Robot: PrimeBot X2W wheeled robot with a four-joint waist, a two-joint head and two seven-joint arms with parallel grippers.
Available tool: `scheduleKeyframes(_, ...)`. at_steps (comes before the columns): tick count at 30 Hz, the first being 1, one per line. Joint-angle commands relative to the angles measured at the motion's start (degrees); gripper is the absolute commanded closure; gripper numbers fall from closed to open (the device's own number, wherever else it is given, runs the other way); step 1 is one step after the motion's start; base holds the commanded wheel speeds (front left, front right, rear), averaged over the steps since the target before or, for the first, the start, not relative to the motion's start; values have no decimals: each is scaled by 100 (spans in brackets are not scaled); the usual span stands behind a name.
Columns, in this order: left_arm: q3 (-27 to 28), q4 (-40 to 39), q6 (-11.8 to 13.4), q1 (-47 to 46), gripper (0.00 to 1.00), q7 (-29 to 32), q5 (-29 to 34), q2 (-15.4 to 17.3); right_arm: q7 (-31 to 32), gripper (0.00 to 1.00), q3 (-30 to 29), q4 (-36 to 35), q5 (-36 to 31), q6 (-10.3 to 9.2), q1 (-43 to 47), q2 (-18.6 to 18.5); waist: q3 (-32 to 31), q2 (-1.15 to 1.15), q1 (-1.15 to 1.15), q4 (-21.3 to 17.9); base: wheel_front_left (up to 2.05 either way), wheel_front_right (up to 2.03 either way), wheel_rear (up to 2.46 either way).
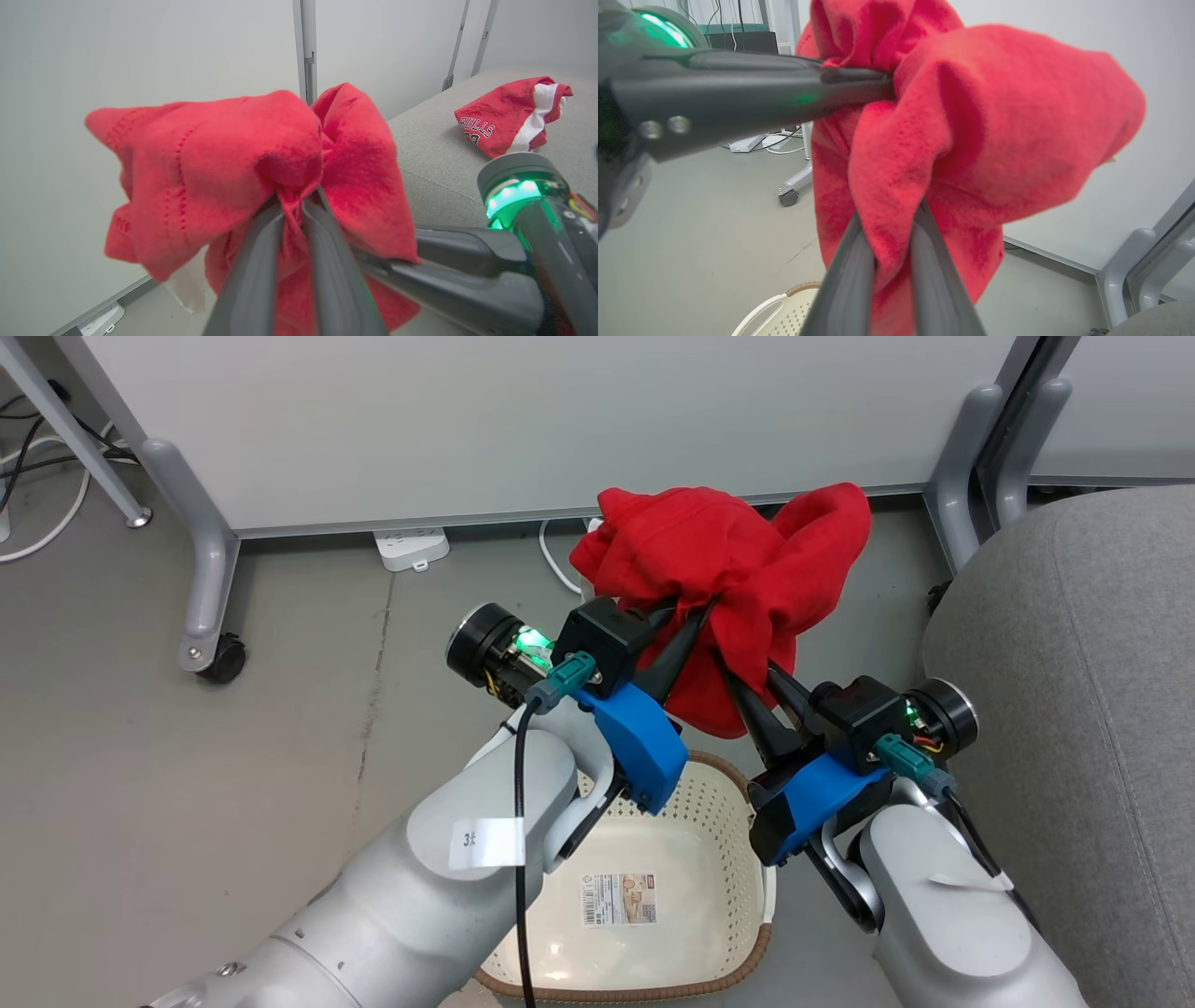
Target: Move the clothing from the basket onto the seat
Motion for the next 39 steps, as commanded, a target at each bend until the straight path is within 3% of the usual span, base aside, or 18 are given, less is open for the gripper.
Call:
scheduleKeyframes(1, -22, 3, 18, -83, 100, -28, -3, -5, -5, 100, 2, 6, 5, 1, -96, 24, 0, 0, -1, -3, 0, 0, 0)
scheduleKeyframes(14, -45, 32, 47, -103, 100, -29, -11, -5, -5, 100, 1, -37, 33, 1, -106, 11, -5, 0, -1, -14, 0, 0, 0)
scheduleKeyframes(15, -47, 41, 59, -109, 64, -29, 4, -5, -5, 100, 3, -39, 39, 1, -107, 9, -5, 0, -1, -15, 0, 0, 0)
scheduleKeyframes(16, -57, 53, 81, -117, 0, -28, 32, -4, -5, 100, 0, -41, 36, 1, -105, 6, -7, 0, -1, -15, 0, 0, 0)
scheduleKeyframes(28, 91, 45, 153, -89, 0, -27, 167, -3, -5, 100, -193, -153, 100, 1, -120, -43, 69, 0, -1, -134, 0, 0, 0)
scheduleKeyframes(39, 341, -61, 135, 28, 0, -22, 560, 13, -6, 100, -779, -563, 75, 1, -129, -193, 321, 0, -1, -689, 0, 0, 0)
